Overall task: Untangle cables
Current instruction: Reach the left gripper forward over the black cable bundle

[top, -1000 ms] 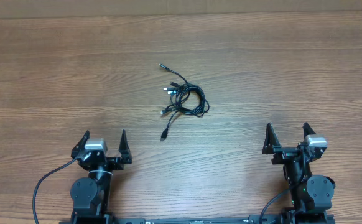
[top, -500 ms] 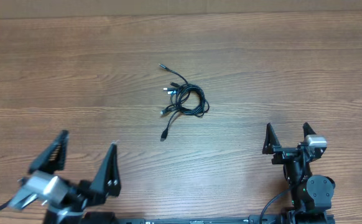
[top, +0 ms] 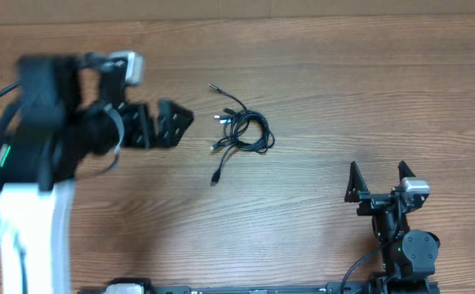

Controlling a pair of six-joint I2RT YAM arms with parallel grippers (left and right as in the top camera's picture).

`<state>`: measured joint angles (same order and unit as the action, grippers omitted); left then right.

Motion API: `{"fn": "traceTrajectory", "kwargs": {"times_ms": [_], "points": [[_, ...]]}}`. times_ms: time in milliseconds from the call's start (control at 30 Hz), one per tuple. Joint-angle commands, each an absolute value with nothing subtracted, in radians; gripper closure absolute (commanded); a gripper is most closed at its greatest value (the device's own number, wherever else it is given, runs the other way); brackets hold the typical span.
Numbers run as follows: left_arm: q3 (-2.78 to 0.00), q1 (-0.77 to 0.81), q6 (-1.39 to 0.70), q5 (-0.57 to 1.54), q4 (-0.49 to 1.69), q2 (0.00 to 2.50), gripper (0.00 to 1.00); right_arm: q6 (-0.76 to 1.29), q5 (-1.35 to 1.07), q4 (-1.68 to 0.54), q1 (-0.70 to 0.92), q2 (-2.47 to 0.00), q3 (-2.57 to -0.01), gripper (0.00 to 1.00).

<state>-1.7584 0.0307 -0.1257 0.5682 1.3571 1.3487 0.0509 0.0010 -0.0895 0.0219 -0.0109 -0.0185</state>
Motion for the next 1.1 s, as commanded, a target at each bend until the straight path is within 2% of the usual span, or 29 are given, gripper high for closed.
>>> {"fn": "traceTrajectory", "kwargs": {"times_ms": [0,67,100,133,167,333,500,667,733,767,800,833,867,1067], "points": [[-1.765,0.027,-0.105,0.688,1.426,1.523,0.01,0.045,0.006,-0.084,0.026,-0.004,-0.009,0.00],[-1.763,0.027,-0.105,0.699,1.458,1.640,0.00,0.045,0.006,-0.084,0.026,-0.004,-0.009,0.00],[-1.762,0.029,-0.104,0.699,1.471,1.681,0.26,0.045,0.006,-0.084,0.026,-0.004,-0.009,0.00],[-1.760,0.035,-0.104,0.699,1.487,1.732,0.85,0.045,0.006,-0.084,0.026,-0.004,-0.009,0.00],[-1.760,0.041,-0.104,0.699,1.500,1.768,0.96,0.045,0.006,-0.084,0.026,-0.004,-0.009,0.00],[-1.729,0.155,-0.089,0.691,1.485,1.981,0.96,0.045,0.006,-0.084,0.026,-0.004,-0.009,0.00],[-1.729,0.340,-0.125,0.674,1.412,2.138,0.96,0.044,0.006,-0.084,0.026,-0.004,-0.009,0.00],[-1.731,0.485,-0.316,0.455,1.272,2.150,0.96,0.044,0.006,-0.084,0.026,-0.004,-0.009,0.00],[-1.731,0.502,-0.330,0.415,1.240,2.150,0.96,0.045,0.006,-0.084,0.026,-0.004,-0.009,0.00],[-1.731,0.512,-0.330,0.391,1.204,2.150,0.81,0.045,0.006,-0.084,0.026,-0.004,-0.009,0.00],[-1.731,0.513,-0.330,0.381,1.178,2.150,0.27,0.045,0.006,-0.084,0.026,-0.004,-0.009,0.00],[-1.734,0.513,-0.330,0.381,1.165,2.150,0.08,0.045,0.006,-0.084,0.026,-0.004,-0.009,0.00],[-1.742,0.511,-0.330,0.381,1.163,2.150,0.00,0.045,0.006,-0.084,0.026,-0.004,-0.009,0.00],[-1.894,0.511,-0.361,0.233,1.146,2.150,0.00,0.045,0.006,-0.084,0.026,-0.004,-0.009,0.00]]}}
